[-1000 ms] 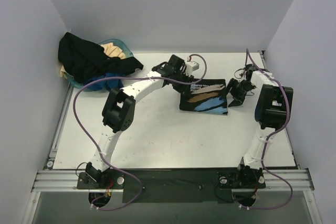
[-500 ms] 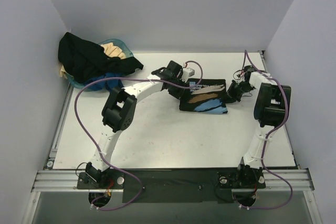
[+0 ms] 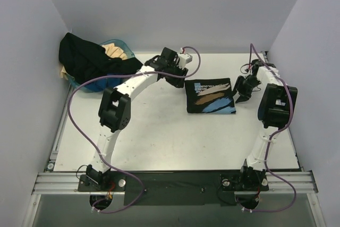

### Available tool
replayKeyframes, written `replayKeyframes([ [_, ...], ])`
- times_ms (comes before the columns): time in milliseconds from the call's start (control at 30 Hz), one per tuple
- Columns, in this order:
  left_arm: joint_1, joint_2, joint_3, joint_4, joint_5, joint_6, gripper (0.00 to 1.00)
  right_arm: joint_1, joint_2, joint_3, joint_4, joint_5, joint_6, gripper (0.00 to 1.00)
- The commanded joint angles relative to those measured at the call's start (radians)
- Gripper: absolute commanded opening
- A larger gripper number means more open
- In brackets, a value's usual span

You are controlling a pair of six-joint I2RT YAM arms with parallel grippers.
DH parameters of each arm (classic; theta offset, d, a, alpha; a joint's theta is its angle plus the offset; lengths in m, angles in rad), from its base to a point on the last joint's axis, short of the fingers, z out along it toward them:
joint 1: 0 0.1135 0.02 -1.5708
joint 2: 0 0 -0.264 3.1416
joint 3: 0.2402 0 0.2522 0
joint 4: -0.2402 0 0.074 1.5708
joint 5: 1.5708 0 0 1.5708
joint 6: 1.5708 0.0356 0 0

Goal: Fold and stack the t-shirts
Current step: Put the neatly folded tshirt into the corner of the board with the right arm

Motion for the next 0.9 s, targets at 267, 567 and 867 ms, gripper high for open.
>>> replayKeyframes([
  [267, 0.117, -0.179, -0.071, -0.078, -0.03, 0.077, 0.52, 0.282, -0.216, 0.119, -0.14, 0.488, -0.08, 0.14],
  [567, 0.195, -0.288, -0.198, -0.064, -0.04, 0.088, 0.52, 0.511, -0.063, 0.074, -0.117, 0.541, 0.027, 0.0],
  [867, 0.215, -0.316, -0.229, -0.057, -0.056, 0.099, 0.52, 0.485, 0.141, 0.163, -0.091, 0.519, -0.031, 0.0],
])
